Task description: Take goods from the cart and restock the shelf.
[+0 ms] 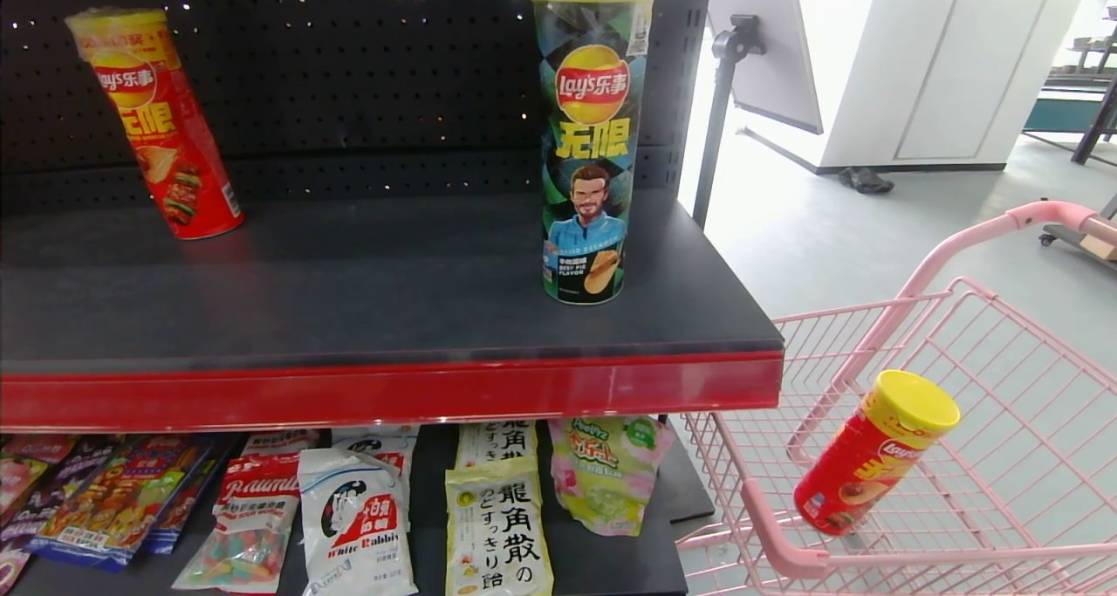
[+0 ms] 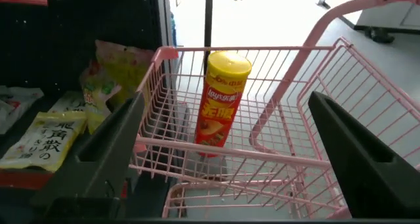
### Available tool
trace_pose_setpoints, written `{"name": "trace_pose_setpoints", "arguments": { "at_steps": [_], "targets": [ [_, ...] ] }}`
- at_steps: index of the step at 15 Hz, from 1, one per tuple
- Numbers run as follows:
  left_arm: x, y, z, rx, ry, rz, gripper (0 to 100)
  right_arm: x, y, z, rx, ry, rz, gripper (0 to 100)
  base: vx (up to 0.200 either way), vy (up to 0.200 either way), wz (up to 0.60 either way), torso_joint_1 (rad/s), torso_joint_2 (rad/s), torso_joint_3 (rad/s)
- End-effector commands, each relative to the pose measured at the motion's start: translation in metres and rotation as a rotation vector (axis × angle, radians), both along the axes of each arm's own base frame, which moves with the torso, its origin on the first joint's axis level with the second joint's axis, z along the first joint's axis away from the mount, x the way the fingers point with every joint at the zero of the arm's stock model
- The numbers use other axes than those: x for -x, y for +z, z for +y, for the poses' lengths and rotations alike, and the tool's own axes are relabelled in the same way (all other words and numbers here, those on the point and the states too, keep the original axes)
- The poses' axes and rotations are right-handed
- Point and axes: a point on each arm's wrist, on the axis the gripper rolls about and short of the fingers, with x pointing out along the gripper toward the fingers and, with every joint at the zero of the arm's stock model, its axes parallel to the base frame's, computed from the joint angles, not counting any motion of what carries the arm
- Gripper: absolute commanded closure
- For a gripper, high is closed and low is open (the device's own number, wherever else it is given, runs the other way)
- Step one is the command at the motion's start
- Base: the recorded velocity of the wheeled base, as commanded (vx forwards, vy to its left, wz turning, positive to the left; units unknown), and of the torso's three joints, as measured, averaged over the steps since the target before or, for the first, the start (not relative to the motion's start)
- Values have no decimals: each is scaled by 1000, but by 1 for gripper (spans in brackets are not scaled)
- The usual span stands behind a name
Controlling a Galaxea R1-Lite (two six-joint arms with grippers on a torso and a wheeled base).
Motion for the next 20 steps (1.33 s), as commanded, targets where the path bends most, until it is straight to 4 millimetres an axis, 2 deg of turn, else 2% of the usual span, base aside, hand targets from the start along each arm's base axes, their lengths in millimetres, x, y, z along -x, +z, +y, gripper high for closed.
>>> {"name": "trace_pose_setpoints", "arguments": {
  "at_steps": [1, 2, 4, 6, 8, 9, 10, 11, 12, 15, 17, 20],
  "targets": [
    [0, 0, 0, 0, -1, 1, 0, -57, 22, 3, -17, 62, 167, 0, 0, 0, 0, 0, 0, 0],
    [0, 0, 0, 0, -1, 1, 0, -75, 21, 4, -27, 71, 208, 0, 0, 0, 0, 0, 0, 0],
    [0, 0, 0, 0, -1, 1, 0, -98, 29, 6, -51, 122, 308, 0, 0, 0, 0, 0, 0, 0],
    [0, 0, 0, 0, -1, 1, 0, -133, 23, 15, -98, 180, 410, 0, 0, 0, 0, 0, 0, 0],
    [0, 0, 0, 0, -1, 1, 0, -161, 21, 15, -102, 176, 348, 0, 0, 0, 0, 0, 0, 0],
    [0, 0, 0, 0, -1, 1, 0, -172, 3, 13, -104, 156, 328, 0, 0, 0, 0, 0, 0, 0],
    [0, 0, 0, 0, -1, 1, 0, -169, -11, 10, -111, 141, 357, 0, 0, 0, 0, 0, 0, 0],
    [0, 0, 0, 0, -1, 1, 0, -164, -17, 8, -116, 134, 387, 0, 0, 0, 0, 0, 0, 0],
    [0, 0, 0, 0, -1, 1, 0, -159, -20, 6, -121, 141, 401, 0, 0, 0, 0, 0, 0, 0],
    [0, 0, 0, 0, -1, 1, 0, -159, -21, 6, -85, 152, 408, 0, 0, 0, 0, 0, 0, 0],
    [0, 0, 0, 0, 1, 1, 0, -162, -25, 6, -87, 157, 437, 0, 0, 0, 0, 0, 0, 0],
    [0, 0, 0, 0, 1, 1, 0, -183, -33, 7, -91, 155, 495, 0, 0, 0, 0, 0, 0, 0]
  ]
}}
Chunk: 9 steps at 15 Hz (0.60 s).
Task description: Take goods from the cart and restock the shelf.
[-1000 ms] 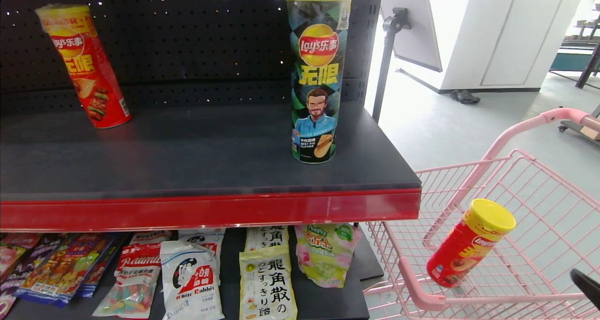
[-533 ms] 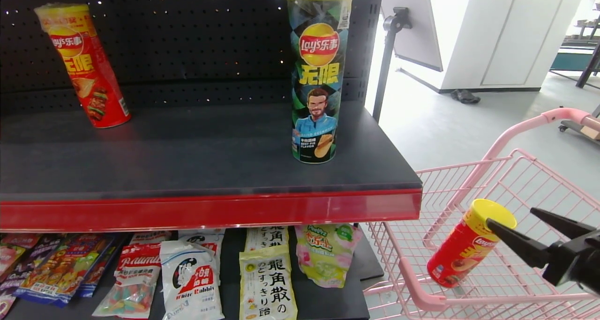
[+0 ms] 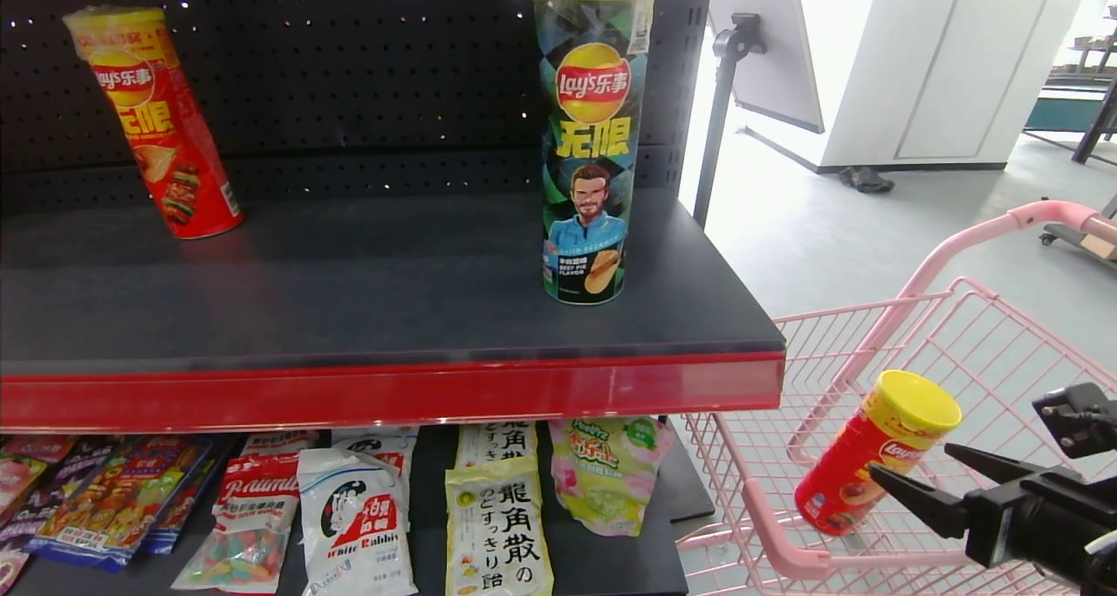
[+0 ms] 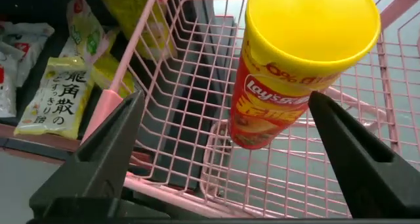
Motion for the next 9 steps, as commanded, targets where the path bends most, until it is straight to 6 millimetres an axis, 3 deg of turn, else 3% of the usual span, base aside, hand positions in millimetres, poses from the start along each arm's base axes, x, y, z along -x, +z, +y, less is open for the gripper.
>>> {"name": "trace_pose_setpoints", "arguments": {
  "at_steps": [1, 6, 9],
  "targets": [
    [0, 0, 0, 0, 1, 1, 0, -18, -7, 0, 2, 2, 52, 0, 0, 0, 0, 0, 0, 0],
    [0, 0, 0, 0, 1, 1, 0, -51, -14, -2, 1, -11, 84, 0, 0, 0, 0, 0, 0, 0],
    [0, 0, 0, 0, 1, 1, 0, -46, -13, -3, 0, -14, 80, 0, 0, 0, 0, 0, 0, 0]
  ]
}}
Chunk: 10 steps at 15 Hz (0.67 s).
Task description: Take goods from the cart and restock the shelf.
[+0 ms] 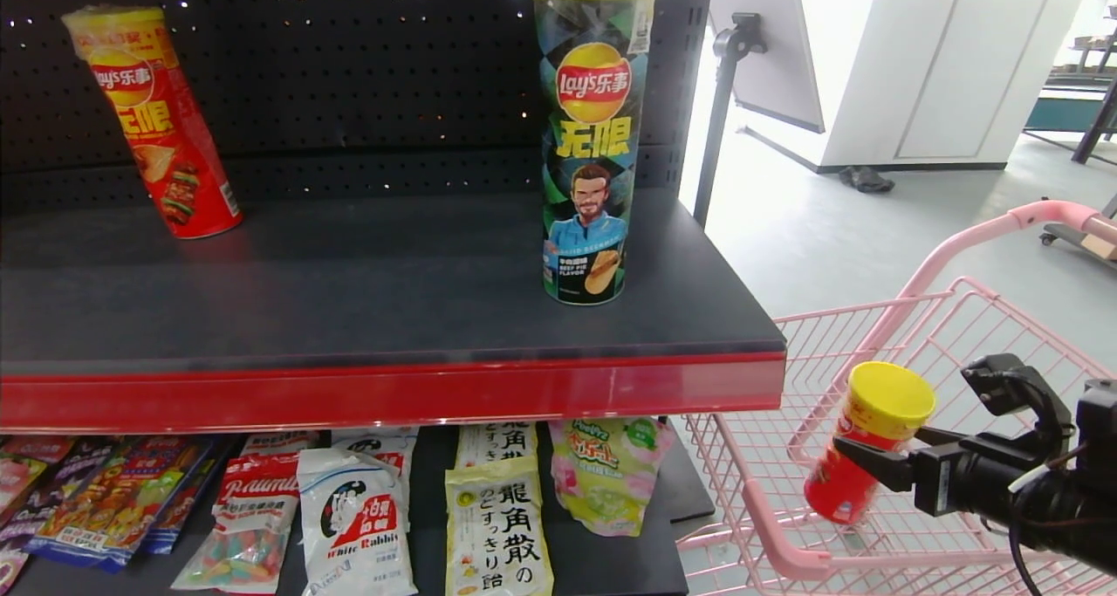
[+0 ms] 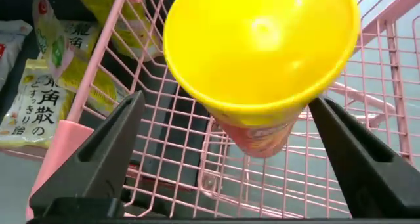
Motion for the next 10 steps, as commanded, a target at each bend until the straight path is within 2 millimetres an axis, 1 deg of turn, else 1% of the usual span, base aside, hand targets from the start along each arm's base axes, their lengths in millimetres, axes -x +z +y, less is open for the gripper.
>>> {"name": "trace_pose_setpoints", "arguments": {
  "at_steps": [1, 3, 4, 6, 7, 10],
  "targets": [
    [0, 0, 0, 0, 1, 1, 0, 13, -1, 0, 1, 1, 6, 0, 0, 0, 0, 0, 0, 0],
    [0, 0, 0, 0, 1, 1, 0, 20, -2, 0, 3, 2, 13, 0, 0, 0, 0, 0, 0, 0],
    [0, 0, 0, 0, 2, 1, 0, 21, -3, 0, 3, 2, 18, 0, 0, 0, 0, 0, 0, 0],
    [0, 0, 0, 0, 1, 1, 0, 17, -4, 0, 3, 2, 22, 0, 0, 0, 0, 0, 0, 0],
    [0, 0, 0, 0, 2, 1, 0, 9, -4, -1, 2, -2, 22, 0, 0, 0, 0, 0, 0, 0],
    [0, 0, 0, 0, 1, 1, 0, -2, -5, -5, 2, -19, 24, 0, 0, 0, 0, 0, 0, 0]
  ]
}}
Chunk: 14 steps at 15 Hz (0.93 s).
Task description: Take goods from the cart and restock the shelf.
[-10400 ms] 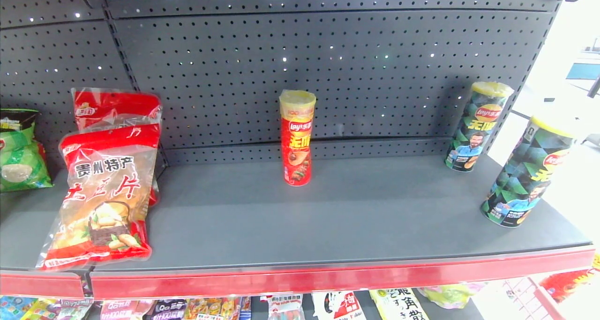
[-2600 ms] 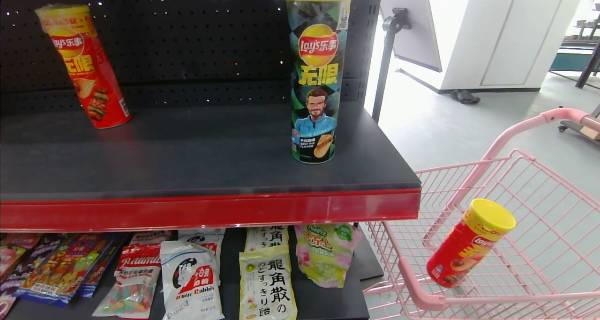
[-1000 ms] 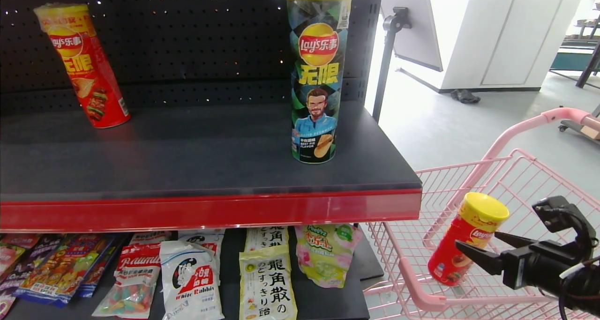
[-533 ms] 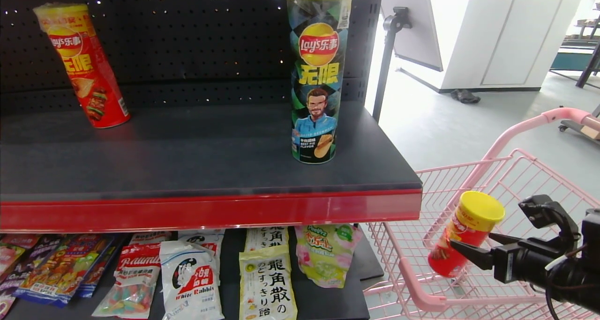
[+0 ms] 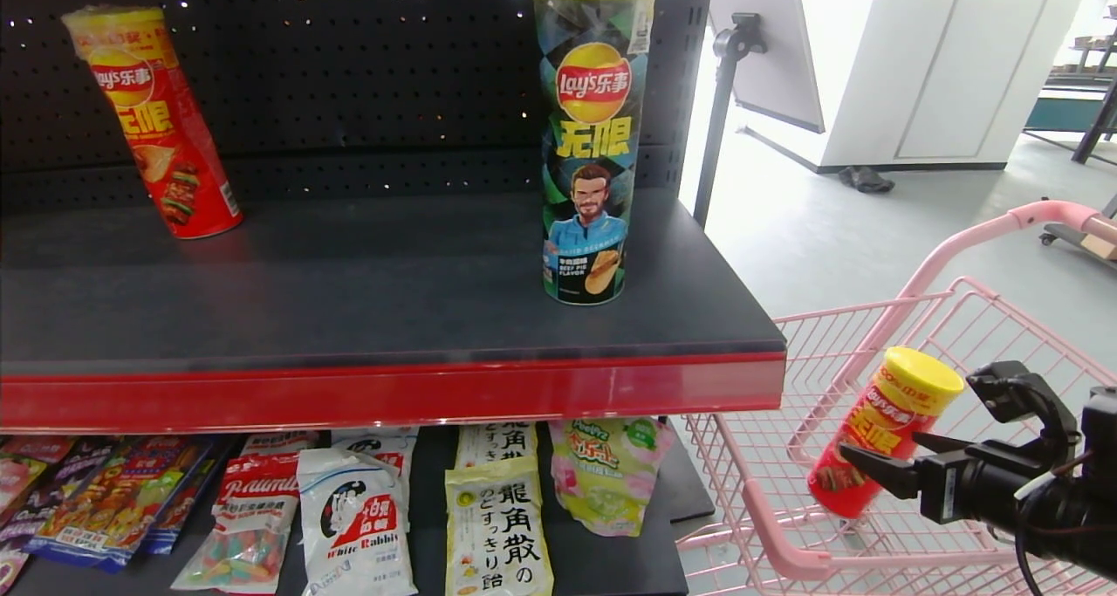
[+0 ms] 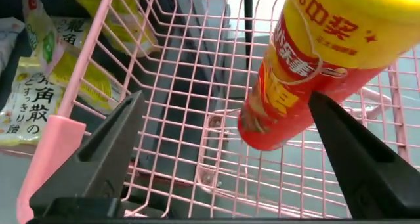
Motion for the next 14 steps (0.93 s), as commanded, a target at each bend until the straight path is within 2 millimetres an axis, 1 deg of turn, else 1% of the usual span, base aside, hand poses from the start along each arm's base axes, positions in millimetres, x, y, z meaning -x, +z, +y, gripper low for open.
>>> {"name": "trace_pose_setpoints", "arguments": {
  "at_steps": [1, 3, 6, 8, 9, 11, 12, 13, 14],
  "targets": [
    [0, 0, 0, 0, 1, 1, 0, -6, -2, -1, 0, -5, 6, 0, 0, 0, 0, 0, 0, 0],
    [0, 0, 0, 0, 1, 1, 0, -3, -4, -1, 0, -5, 20, 0, 0, 0, 0, 0, 0, 0],
    [0, 0, 0, 0, 1, 1, 0, -6, -5, -2, 0, -9, 22, 0, 0, 0, 0, 0, 0, 0],
    [0, 0, 0, 0, 1, 1, 0, -1, -2, -2, 0, -9, 11, 0, 0, 0, 0, 0, 0, 0],
    [0, 0, 0, 0, 1, 1, 0, 6, -2, -2, 0, -12, 13, 0, 0, 0, 0, 0, 0, 0],
    [0, 0, 0, 0, 1, 1, 0, 27, 4, 0, 2, -11, -16, 0, 0, 0, 0, 0, 0, 0],
    [0, 0, 0, 0, 2, 1, 0, 43, 3, 1, 4, -5, -20, 0, 0, 0, 0, 0, 0, 0],
    [0, 0, 0, 0, 1, 1, 0, 51, 7, 1, 3, -8, -30, 0, 0, 0, 0, 0, 0, 0],
    [0, 0, 0, 0, 1, 1, 0, 56, 9, 0, 8, -18, -36, 0, 0, 0, 0, 0, 0, 0]
  ]
}}
